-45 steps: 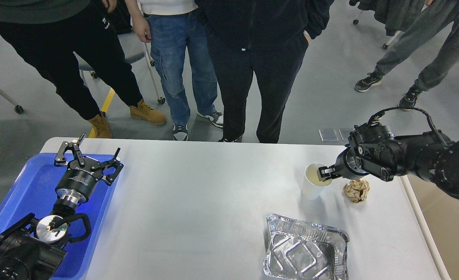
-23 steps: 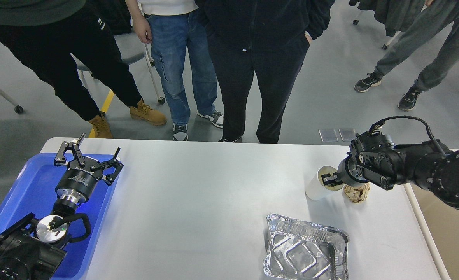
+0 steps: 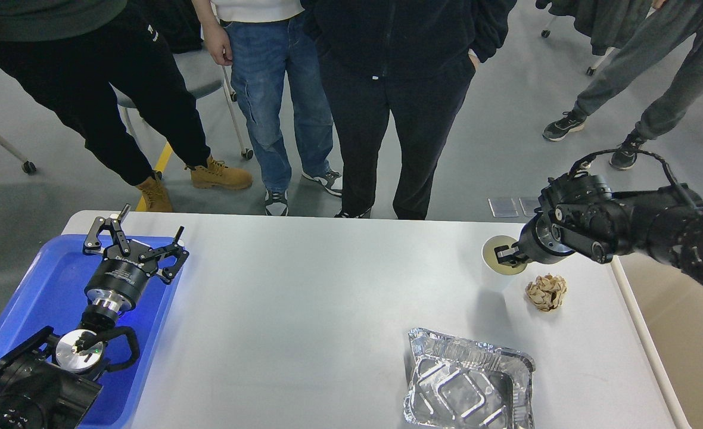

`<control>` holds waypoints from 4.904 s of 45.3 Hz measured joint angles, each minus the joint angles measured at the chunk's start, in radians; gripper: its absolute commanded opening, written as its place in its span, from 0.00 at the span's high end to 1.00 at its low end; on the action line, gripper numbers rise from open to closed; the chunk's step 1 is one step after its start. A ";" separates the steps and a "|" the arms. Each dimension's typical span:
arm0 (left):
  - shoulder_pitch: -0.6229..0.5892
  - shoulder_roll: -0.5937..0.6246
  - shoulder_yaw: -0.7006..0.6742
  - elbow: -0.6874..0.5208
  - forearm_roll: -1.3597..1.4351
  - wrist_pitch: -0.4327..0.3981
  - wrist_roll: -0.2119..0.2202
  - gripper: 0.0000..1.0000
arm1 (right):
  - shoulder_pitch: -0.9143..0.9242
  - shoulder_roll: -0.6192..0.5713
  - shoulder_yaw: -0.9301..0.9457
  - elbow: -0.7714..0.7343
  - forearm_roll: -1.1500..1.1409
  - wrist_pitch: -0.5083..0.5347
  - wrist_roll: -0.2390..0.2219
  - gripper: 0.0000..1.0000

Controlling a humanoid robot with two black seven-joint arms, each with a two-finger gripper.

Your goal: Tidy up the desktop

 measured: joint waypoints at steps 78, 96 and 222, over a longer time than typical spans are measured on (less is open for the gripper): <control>0.000 0.000 0.000 0.000 0.001 0.000 -0.001 0.00 | 0.297 -0.766 0.054 0.075 0.452 -0.262 -0.134 1.00; 0.001 0.000 0.000 0.000 0.001 0.000 -0.001 0.00 | -0.281 -0.527 0.644 -0.257 0.893 -0.612 -0.197 1.00; -0.001 0.000 0.001 0.000 0.001 0.000 -0.001 0.00 | 0.325 -0.733 0.591 0.476 0.386 -0.231 -0.234 0.00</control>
